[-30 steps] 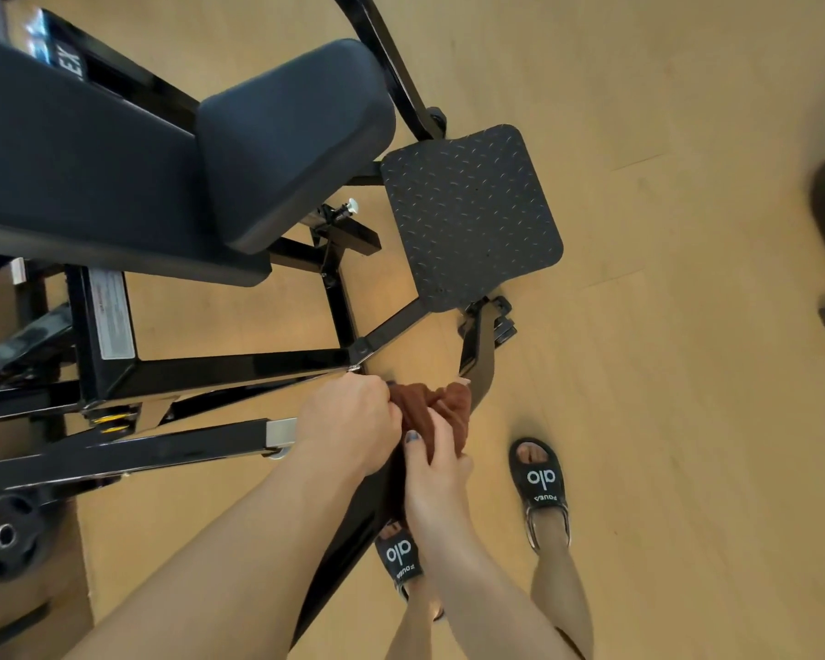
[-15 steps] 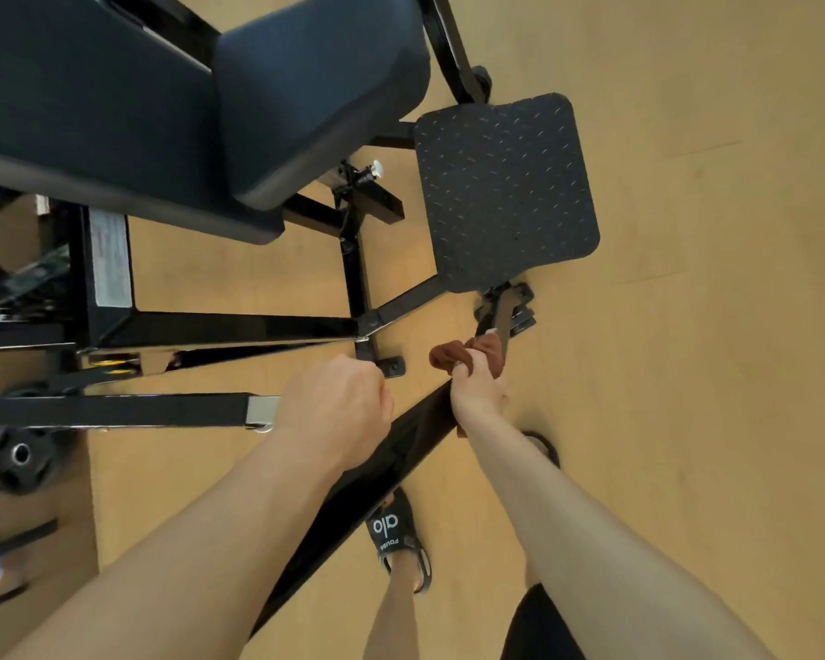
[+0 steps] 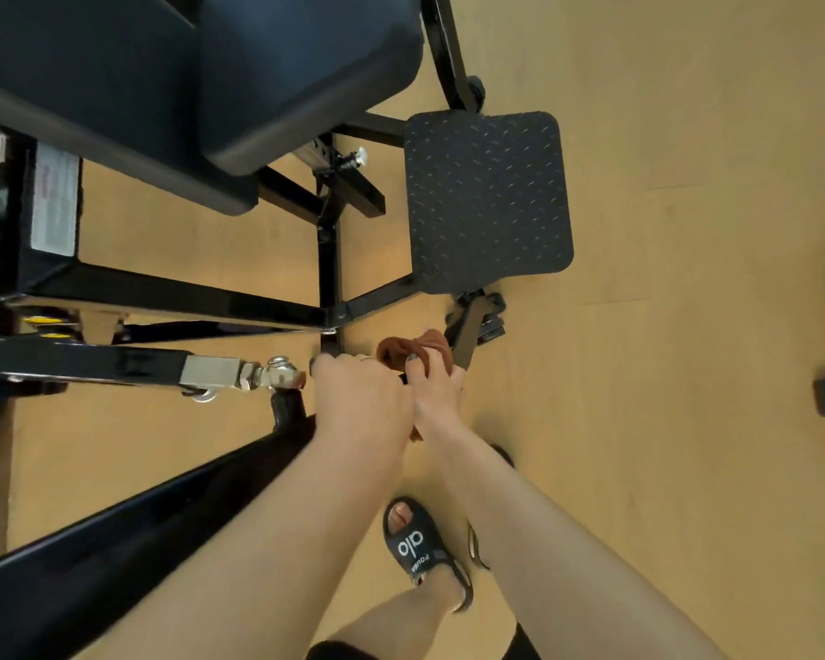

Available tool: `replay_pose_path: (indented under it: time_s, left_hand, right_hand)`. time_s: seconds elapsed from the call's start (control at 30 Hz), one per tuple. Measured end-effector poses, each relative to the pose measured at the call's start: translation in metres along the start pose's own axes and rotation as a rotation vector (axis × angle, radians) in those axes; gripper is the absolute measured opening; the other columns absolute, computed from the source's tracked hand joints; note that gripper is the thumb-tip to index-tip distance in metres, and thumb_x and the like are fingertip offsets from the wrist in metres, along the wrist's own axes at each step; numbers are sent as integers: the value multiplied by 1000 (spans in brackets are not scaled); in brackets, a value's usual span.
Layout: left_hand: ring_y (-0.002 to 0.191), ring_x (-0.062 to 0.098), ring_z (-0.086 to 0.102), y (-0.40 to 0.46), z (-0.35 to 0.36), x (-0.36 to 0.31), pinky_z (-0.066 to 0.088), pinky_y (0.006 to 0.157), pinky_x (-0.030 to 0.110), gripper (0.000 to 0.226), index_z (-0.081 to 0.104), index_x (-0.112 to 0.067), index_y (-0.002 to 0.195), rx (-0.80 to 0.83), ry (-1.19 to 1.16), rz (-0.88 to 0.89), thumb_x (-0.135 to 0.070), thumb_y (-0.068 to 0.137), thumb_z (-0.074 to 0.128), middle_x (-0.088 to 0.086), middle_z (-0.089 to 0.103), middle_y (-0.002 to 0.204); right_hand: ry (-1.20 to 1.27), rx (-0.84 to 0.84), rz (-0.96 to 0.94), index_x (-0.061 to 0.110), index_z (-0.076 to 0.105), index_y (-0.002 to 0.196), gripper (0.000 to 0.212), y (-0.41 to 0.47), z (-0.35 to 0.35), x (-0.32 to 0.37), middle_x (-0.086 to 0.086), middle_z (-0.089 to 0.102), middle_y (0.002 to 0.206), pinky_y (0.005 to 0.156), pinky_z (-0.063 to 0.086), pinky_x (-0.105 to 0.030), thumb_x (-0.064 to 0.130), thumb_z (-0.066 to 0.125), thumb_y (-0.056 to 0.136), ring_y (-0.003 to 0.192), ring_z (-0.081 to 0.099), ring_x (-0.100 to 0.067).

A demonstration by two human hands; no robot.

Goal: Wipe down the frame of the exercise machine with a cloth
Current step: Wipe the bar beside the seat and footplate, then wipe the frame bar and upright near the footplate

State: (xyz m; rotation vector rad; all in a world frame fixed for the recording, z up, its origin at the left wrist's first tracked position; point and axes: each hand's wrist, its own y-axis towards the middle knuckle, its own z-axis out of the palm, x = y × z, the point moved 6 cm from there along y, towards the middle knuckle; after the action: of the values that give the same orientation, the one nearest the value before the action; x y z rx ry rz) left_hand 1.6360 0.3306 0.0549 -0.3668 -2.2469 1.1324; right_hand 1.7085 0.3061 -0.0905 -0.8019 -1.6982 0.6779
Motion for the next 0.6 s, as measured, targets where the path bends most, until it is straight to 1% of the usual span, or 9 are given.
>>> replay_pose_path:
  time_s: [0.07, 0.1, 0.23, 0.3, 0.37, 0.4, 0.43, 0.5, 0.6]
  left_hand:
    - [103, 29, 56, 8, 10, -22, 48, 92, 41, 41, 53, -6, 127, -20, -69, -106, -33, 98, 62, 16, 55, 113]
    - [107, 30, 56, 14, 14, -27, 50, 94, 41, 43, 51, -5, 129, -41, -107, -143, -32, 98, 63, 17, 54, 117]
    - [118, 34, 55, 52, 22, -59, 47, 101, 45, 51, 46, -6, 134, -133, -148, -134, -32, 96, 68, 19, 55, 129]
    - [121, 34, 52, 80, 23, -82, 45, 103, 47, 46, 46, -7, 133, -157, -146, -124, -29, 98, 66, 19, 54, 130]
    - [115, 32, 52, 103, 25, -101, 45, 100, 45, 37, 46, -8, 128, -172, -130, -124, -28, 101, 61, 17, 53, 124]
    - [110, 32, 52, 112, 27, -106, 45, 98, 43, 32, 46, -7, 126, -188, -106, -134, -28, 103, 56, 17, 53, 120]
    - [103, 31, 52, 119, 30, -109, 45, 93, 42, 28, 46, -5, 121, -220, -81, -151, -27, 105, 51, 18, 52, 113]
    - [87, 32, 46, 128, 33, -111, 44, 82, 41, 22, 45, -3, 107, -267, -61, -184, -25, 105, 43, 19, 45, 97]
    - [84, 32, 48, 138, 35, -121, 44, 78, 41, 23, 46, -3, 103, -347, -39, -186, -23, 106, 34, 20, 48, 94]
  right_hand:
    - [-12, -3, 7, 31, 49, 130, 28, 26, -8, -10, -10, 33, 143, 99, 32, -36, 42, 38, 107, 120, 38, -26]
    - [-19, 7, 9, 26, 50, 135, 34, 38, -11, -17, -10, 34, 142, 97, 32, -34, 42, 39, 107, 117, 39, -25]
    - [-6, 43, -70, 25, 52, 137, 34, 84, -20, -39, -2, 35, 137, 95, 36, -29, 41, 39, 109, 112, 42, -17]
    - [19, 62, -98, 24, 51, 137, 35, 112, -24, -52, 4, 33, 131, 85, 40, -15, 41, 41, 109, 102, 44, -8]
    - [46, 98, -137, 22, 51, 136, 33, 143, -25, -66, 7, 33, 129, 68, 37, 1, 39, 44, 108, 97, 46, -1]
    - [50, 106, -175, 23, 53, 133, 30, 157, -26, -72, 7, 33, 132, 69, 38, 2, 38, 45, 108, 99, 47, 0]
    - [51, 107, -227, 26, 54, 128, 24, 172, -27, -75, 6, 33, 136, 78, 41, -2, 38, 46, 108, 103, 49, -2]
    - [83, 120, -293, 34, 54, 118, 13, 202, -28, -79, 5, 34, 139, 86, 45, -14, 39, 49, 107, 108, 51, -7]
    - [99, 113, -338, 35, 56, 115, 11, 251, -27, -87, 3, 34, 137, 89, 43, -20, 38, 50, 106, 114, 49, -11]
